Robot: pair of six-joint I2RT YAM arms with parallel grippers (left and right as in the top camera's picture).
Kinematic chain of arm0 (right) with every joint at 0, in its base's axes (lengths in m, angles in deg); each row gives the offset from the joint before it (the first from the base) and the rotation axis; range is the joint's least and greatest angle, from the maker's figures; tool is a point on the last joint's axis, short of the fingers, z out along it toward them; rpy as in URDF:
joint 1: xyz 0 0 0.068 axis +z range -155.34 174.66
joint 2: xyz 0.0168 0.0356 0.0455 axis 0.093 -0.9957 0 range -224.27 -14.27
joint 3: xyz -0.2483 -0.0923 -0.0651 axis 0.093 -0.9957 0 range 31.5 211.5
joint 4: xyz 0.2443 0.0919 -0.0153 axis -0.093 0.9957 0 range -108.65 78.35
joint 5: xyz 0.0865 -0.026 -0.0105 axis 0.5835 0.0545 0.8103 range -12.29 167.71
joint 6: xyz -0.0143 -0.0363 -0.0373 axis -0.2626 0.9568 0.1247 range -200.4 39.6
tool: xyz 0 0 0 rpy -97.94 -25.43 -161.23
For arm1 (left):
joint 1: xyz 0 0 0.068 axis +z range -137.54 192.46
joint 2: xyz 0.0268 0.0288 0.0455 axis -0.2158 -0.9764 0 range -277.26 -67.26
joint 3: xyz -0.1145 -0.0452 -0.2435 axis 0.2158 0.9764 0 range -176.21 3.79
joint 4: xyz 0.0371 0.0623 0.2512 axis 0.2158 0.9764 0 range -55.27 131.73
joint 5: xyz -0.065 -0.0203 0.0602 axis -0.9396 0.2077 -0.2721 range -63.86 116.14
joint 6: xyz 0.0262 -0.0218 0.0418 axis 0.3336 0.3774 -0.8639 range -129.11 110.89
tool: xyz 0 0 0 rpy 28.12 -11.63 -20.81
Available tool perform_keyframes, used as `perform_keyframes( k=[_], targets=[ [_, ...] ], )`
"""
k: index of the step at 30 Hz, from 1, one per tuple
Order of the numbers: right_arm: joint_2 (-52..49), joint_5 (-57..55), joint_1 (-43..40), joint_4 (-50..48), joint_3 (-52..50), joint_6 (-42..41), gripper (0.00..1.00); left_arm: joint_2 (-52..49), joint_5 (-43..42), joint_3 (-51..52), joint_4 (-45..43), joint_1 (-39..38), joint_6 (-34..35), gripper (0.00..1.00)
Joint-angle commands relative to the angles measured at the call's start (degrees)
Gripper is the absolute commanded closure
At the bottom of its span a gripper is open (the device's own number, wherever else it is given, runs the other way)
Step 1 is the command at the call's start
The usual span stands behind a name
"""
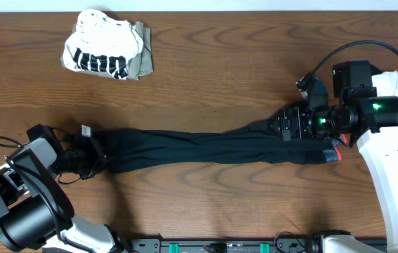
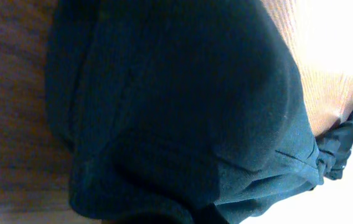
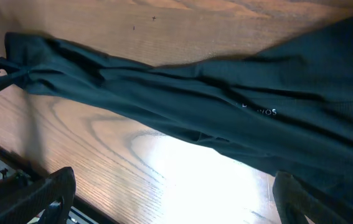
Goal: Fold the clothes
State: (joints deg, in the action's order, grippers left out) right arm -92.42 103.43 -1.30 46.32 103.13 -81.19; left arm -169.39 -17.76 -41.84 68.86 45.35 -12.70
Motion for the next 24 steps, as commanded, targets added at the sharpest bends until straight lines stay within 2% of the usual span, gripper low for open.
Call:
perform_keyframes(
  k=[1, 5, 11, 16, 24],
  targets=[
    [0.1, 0.0, 0.5, 0.3, 0.8, 0.4, 0.01, -1.5, 4.5, -1.0, 0.5, -0.2, 2.9, 0.94],
    [0.1, 0.0, 0.5, 0.6, 0.6, 0.4, 0.01, -1.1, 6.2, -3.7, 2.9, -0.2, 5.8, 0.94],
    [0.1, 0.0, 0.5, 0.5, 0.5, 0.4, 0.01, 0.3, 10.1, -8.3, 8.3, -0.2, 6.3, 0.94],
    [0.1, 0.0, 0.5, 0.6, 0.3, -0.5, 0.01, 4.3, 17.7, -9.9, 9.3, -0.2, 13.9, 0.94],
    [0.1, 0.0, 0.5, 0.6, -1.2, -2.0, 0.01, 12.8, 17.8, -9.9, 11.0, -0.3, 14.8, 0.94]
  ],
)
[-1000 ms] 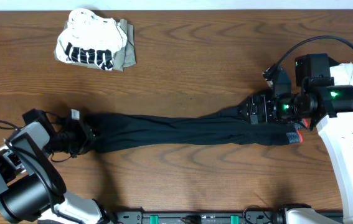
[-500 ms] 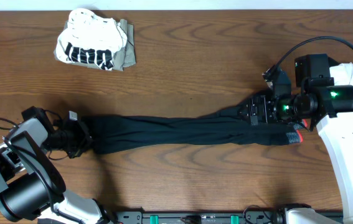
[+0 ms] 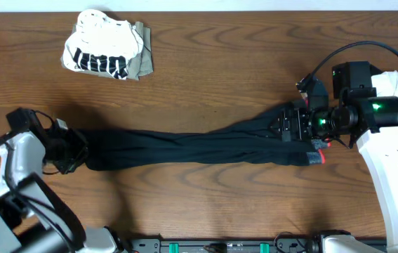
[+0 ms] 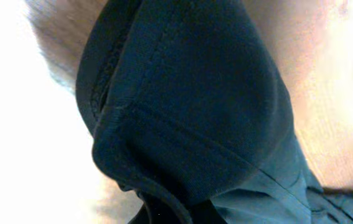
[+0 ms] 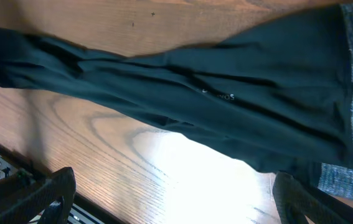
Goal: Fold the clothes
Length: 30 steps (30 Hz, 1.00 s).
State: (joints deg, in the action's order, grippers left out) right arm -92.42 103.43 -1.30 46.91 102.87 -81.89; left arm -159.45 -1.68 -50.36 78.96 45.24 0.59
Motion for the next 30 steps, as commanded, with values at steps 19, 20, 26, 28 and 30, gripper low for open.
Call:
perform_keyframes(
  k=[19, 20, 26, 28, 30],
  targets=[
    [0.0, 0.0, 0.5, 1.3, -1.6, -4.2, 0.01, 7.4, 1.7, -1.4, 3.3, -22.3, 7.3, 0.94],
    [0.0, 0.0, 0.5, 1.3, -1.7, -4.2, 0.01, 7.4, 1.8, -1.4, 3.3, -23.5, 8.1, 0.94],
    [0.0, 0.0, 0.5, 1.3, -1.8, -4.3, 0.01, 7.4, 1.8, -1.4, 2.8, -29.2, 8.4, 0.94],
    [0.0, 0.0, 0.5, 1.3, -1.8, -4.3, 0.01, 7.3, 2.0, -1.4, 2.8, -30.3, 8.4, 0.94],
    [0.0, 0.0, 0.5, 1.3, -1.9, -4.3, 0.01, 7.2, 2.0, -1.4, 2.9, -31.1, 8.4, 0.94]
  ],
)
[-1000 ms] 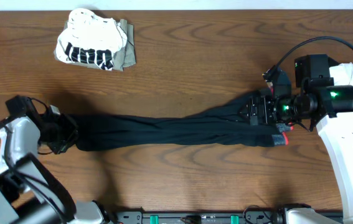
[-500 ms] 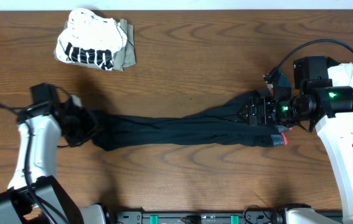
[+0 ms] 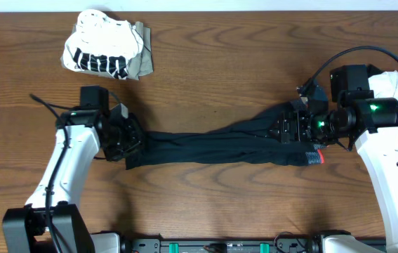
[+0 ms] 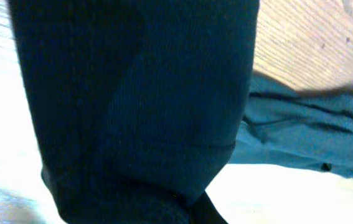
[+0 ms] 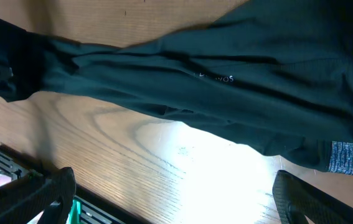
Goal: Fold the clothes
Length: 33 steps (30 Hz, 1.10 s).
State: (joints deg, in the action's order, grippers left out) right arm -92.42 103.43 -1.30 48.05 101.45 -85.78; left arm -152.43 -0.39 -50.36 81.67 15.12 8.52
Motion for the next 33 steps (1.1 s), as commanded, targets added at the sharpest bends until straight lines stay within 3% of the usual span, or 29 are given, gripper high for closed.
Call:
perform_keyframes(
  k=[1, 18, 21, 23, 26, 33],
  targets=[
    [0.0, 0.0, 0.5, 0.2, -0.4, -0.4, 0.01, 0.2, 0.7, -1.4, 0.2, -1.2, 0.5, 0.94],
    [0.0, 0.0, 0.5, 0.0, -0.4, -1.4, 0.01, 0.2, 0.7, -1.2, 0.3, -6.3, 1.2, 0.94],
    [0.0, 0.0, 0.5, 0.0, -0.4, -1.4, 0.01, 0.2, 0.7, -1.2, -0.4, -7.7, 1.2, 0.84],
    [0.0, 0.1, 0.5, 0.0, -0.4, -1.5, 0.01, 0.0, 0.7, -1.2, -0.7, -8.3, 1.2, 0.83],
    [0.0, 0.1, 0.5, 0.3, -0.4, -1.4, 0.01, -0.6, 0.7, -1.2, -0.7, -8.5, 1.2, 0.65],
    [0.0, 0.1, 0.5, 0.4, -0.4, -1.4, 0.01, -0.7, 0.7, -1.1, -0.4, -8.5, 1.1, 0.63]
  ],
)
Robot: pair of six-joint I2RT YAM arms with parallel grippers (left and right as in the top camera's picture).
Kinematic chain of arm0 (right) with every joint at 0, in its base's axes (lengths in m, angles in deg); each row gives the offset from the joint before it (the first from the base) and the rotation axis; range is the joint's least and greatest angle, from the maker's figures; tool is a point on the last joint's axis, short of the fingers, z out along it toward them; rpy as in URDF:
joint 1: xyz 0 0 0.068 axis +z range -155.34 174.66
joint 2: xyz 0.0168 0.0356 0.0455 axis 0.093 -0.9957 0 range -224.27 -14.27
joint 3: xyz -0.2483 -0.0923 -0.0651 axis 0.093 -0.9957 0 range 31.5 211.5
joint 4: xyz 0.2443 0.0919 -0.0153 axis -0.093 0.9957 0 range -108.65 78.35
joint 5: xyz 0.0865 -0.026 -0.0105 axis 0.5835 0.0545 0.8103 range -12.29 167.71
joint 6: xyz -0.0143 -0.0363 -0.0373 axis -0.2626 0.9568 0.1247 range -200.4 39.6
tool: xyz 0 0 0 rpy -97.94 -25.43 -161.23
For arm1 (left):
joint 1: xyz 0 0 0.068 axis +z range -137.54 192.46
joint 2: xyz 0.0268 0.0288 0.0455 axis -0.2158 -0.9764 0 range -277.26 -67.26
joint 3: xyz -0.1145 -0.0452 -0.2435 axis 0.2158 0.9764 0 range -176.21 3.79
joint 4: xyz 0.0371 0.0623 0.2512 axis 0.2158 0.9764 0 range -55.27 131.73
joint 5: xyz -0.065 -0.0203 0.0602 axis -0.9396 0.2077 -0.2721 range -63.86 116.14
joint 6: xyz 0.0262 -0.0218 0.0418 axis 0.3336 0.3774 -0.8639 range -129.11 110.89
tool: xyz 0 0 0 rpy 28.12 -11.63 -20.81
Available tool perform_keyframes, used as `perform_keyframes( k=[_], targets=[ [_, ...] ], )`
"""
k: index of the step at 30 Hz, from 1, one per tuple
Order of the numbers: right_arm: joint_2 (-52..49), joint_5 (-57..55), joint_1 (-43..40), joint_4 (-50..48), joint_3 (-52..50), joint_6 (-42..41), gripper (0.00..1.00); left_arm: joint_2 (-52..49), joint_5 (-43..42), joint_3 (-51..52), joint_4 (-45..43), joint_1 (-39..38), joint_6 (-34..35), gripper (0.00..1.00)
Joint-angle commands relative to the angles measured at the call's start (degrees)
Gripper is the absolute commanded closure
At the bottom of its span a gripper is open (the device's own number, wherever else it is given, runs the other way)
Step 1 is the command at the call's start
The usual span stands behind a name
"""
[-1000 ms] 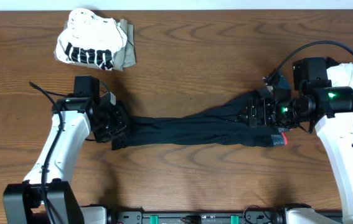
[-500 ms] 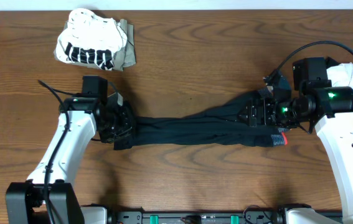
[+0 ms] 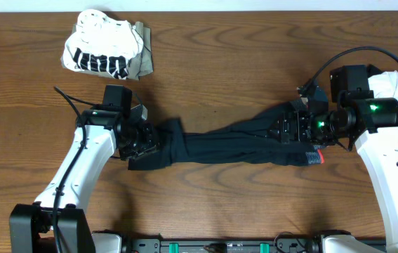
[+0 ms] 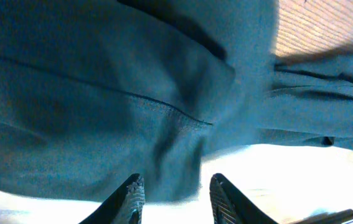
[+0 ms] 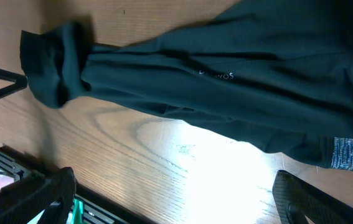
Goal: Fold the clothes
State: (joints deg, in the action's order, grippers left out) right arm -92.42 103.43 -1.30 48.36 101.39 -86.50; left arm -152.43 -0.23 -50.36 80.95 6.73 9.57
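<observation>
A long dark garment (image 3: 234,144) lies across the table's middle, its grey waistband with a red tag (image 3: 315,156) at the right end. Its left end is bunched and doubled over (image 3: 158,144), also visible in the right wrist view (image 5: 51,59). My left gripper (image 3: 144,143) sits on that bunched end. In the left wrist view its jaws (image 4: 177,198) stand open at the edge of the dark cloth (image 4: 101,93), holding nothing. My right gripper (image 3: 291,128) hovers over the waist end, its fingers (image 5: 39,199) spread wide, open above the fabric (image 5: 226,81).
A folded white and grey pile (image 3: 107,53) with black lettering lies at the back left of the wooden table (image 3: 255,56). A black rail (image 3: 220,246) runs along the front edge.
My left gripper has moved right and now stands open. The garment's left end, then stretched taut in its grip, now lies doubled over in a bunch. The right arm has not moved.
The garment was first stretched long, its left end in my left gripper far left. Then it was drawn further left. Later the left gripper held that end nearer the middle. Now the end lies bunched and released, the garment much shorter.
</observation>
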Motion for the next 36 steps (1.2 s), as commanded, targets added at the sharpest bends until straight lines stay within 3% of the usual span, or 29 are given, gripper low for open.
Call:
perform_keyframes(
  k=[1, 8, 10, 15, 16, 19, 22, 25, 28, 36],
  targets=[
    [0.0, 0.1, 0.5, 0.1, -0.4, -0.7, 0.01, -0.7, 0.5, -1.1, 0.3, -0.1, 0.1, 0.63],
    [0.0, 0.1, 0.5, 0.1, -0.4, -1.2, 0.01, -0.3, 0.2, -1.1, 0.2, 0.0, -0.7, 0.60],
    [0.0, 0.1, 0.5, 0.1, -0.4, -1.5, 0.01, -0.3, 3.0, -1.1, 0.5, 0.8, -1.0, 0.53],
    [0.0, 0.0, 0.5, 0.8, -0.4, -1.6, 0.01, -0.4, 8.3, -1.1, 0.4, 4.7, -1.3, 0.50],
    [0.0, 0.1, 0.5, 0.9, -0.4, -1.6, 0.01, -0.4, 8.2, -1.1, 0.4, 5.9, -2.1, 0.48],
    [0.0, 0.1, 0.5, 1.2, -0.4, -1.6, 0.01, -0.5, 8.2, -1.1, 0.7, 10.2, -6.0, 0.27],
    [0.0, 0.0, 0.5, 1.3, -0.4, -1.6, 0.01, -0.6, 4.7, -1.0, 0.6, 14.1, -11.1, 0.17],
    [0.0, 0.1, 0.5, 0.7, -0.4, -1.6, 0.01, -0.7, -0.2, -0.4, 0.4, 16.3, -14.0, 0.14],
    [0.0, 0.3, 0.5, 0.3, -0.4, -1.6, 0.01, -0.7, -0.7, 1.3, -0.8, 16.7, -14.2, 0.01],
    [0.0, 0.3, 0.5, 0.8, -0.4, -1.6, 0.01, -6.0, -9.9, 4.9, -6.5, 16.7, -17.6, 0.02]
  ],
)
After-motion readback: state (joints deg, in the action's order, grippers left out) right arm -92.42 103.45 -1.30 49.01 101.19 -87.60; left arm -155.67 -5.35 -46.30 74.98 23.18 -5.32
